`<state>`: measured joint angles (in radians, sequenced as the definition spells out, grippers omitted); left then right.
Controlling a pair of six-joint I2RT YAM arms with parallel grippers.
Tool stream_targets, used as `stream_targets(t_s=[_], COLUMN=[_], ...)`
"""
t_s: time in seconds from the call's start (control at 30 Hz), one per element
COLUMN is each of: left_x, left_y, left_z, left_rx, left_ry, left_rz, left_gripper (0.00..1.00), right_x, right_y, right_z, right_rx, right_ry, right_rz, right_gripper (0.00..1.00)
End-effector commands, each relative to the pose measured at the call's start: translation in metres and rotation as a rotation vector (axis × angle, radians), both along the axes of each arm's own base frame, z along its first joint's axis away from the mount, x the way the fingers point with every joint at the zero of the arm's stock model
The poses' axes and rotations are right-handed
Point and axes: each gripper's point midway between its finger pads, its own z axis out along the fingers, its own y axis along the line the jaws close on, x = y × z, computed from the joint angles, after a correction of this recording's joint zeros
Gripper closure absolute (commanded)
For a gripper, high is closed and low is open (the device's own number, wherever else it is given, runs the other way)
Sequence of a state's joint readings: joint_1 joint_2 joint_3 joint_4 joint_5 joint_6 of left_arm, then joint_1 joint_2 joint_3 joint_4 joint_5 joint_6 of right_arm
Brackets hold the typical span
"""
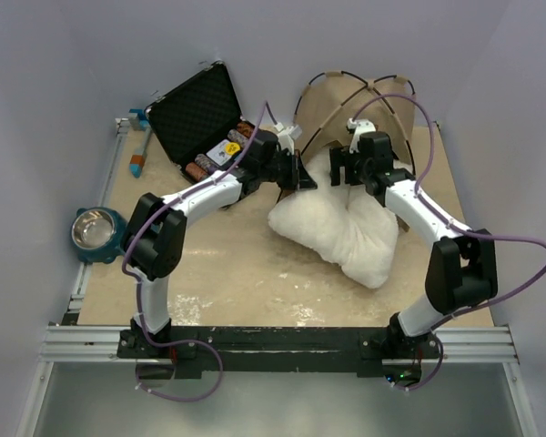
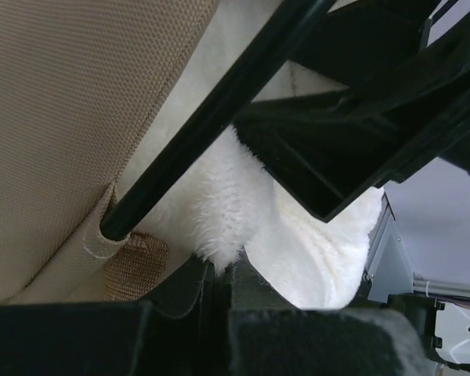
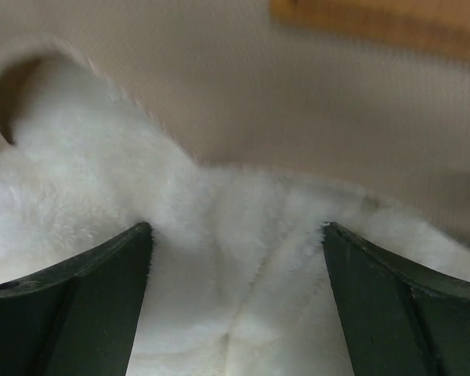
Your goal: Set up the pet tent
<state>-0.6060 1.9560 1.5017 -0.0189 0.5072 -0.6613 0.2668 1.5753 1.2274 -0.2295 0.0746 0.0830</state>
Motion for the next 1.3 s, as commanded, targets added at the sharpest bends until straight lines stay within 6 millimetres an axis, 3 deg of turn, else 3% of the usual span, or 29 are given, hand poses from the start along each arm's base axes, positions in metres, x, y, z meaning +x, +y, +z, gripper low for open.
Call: stream_targets(t_s=[0.0, 0.03, 0.13, 0.2, 0.27, 0.33, 0.37, 0.5, 0.6, 0.7, 0.87, 0.93, 0.97, 1.03, 1.07, 1.17, 1.23, 1.27], left_x=[0.014, 0.013, 0.012, 0.013, 0.014, 0.015, 0.015, 0.014, 0.013, 0.013, 0.013, 0.013, 0.013, 0.014, 0.015, 0.015, 0.016, 0.016], left_y=[-0.006, -0.006, -0.007, -0.007, -0.007, -0.007, -0.008, -0.007, -0.008, -0.009, -0.007, -0.008, -0.008, -0.009, -0.009, -0.011, -0.013, -0.013], left_z=[0.039, 0.039, 0.041, 0.041, 0.042, 0.040, 0.040, 0.040, 0.038, 0.038, 0.038, 0.035, 0.036, 0.036, 0.038, 0.039, 0.042, 0.044], left_rx=[-0.076, -0.082, -0.100, -0.101, -0.102, -0.098, -0.099, -0.100, -0.103, -0.101, -0.093, -0.093, -0.096, -0.101, -0.107, -0.112, -0.119, -0.125], left_ry=[-0.111, -0.105, -0.085, -0.086, -0.090, -0.086, -0.087, -0.086, -0.076, -0.082, -0.096, -0.091, -0.093, -0.091, -0.096, -0.103, -0.118, -0.125], left_rz=[0.021, 0.023, 0.034, 0.037, 0.041, 0.044, 0.044, 0.040, 0.030, 0.028, 0.025, 0.025, 0.025, 0.026, 0.026, 0.018, 0.012, 0.007], left_gripper=[1.00, 1.00, 1.00, 1.00, 1.00, 1.00, 1.00, 1.00, 1.00, 1.00, 1.00, 1.00, 1.00, 1.00, 1.00, 1.00, 1.00, 1.00], right_x=[-0.010, -0.020, -0.055, -0.082, -0.102, -0.114, -0.119, -0.119, -0.103, -0.089, -0.076, -0.068, -0.062, -0.048, -0.040, -0.018, -0.002, 0.007], right_y=[0.008, 0.017, 0.042, 0.036, 0.018, -0.005, -0.017, -0.057, -0.072, -0.085, -0.099, -0.094, -0.089, -0.080, -0.072, -0.042, -0.041, -0.043], right_z=[0.053, 0.070, 0.157, 0.197, 0.204, 0.187, 0.168, 0.115, 0.100, 0.055, 0.013, 0.007, 0.011, 0.026, 0.041, 0.086, 0.083, 0.058], right_rx=[-0.005, 0.015, 0.101, 0.146, 0.182, 0.187, 0.179, 0.127, 0.086, 0.027, 0.013, 0.021, 0.035, 0.063, 0.067, 0.118, 0.108, 0.073], right_ry=[-0.189, -0.217, -0.361, -0.400, -0.363, -0.306, -0.256, -0.140, -0.123, -0.002, 0.090, 0.093, 0.074, 0.016, -0.028, -0.160, -0.156, -0.091], right_rz=[0.164, 0.235, 0.418, 0.393, 0.270, 0.123, 0.046, -0.204, -0.292, -0.357, -0.413, -0.379, -0.355, -0.300, -0.245, -0.124, -0.137, -0.141], right_gripper=[0.07, 0.07, 0.07, 0.07, 0.08, 0.09, 0.10, 0.13, 0.14, 0.12, 0.10, 0.31, 0.47, 0.84, 0.97, 1.00, 1.00, 1.00])
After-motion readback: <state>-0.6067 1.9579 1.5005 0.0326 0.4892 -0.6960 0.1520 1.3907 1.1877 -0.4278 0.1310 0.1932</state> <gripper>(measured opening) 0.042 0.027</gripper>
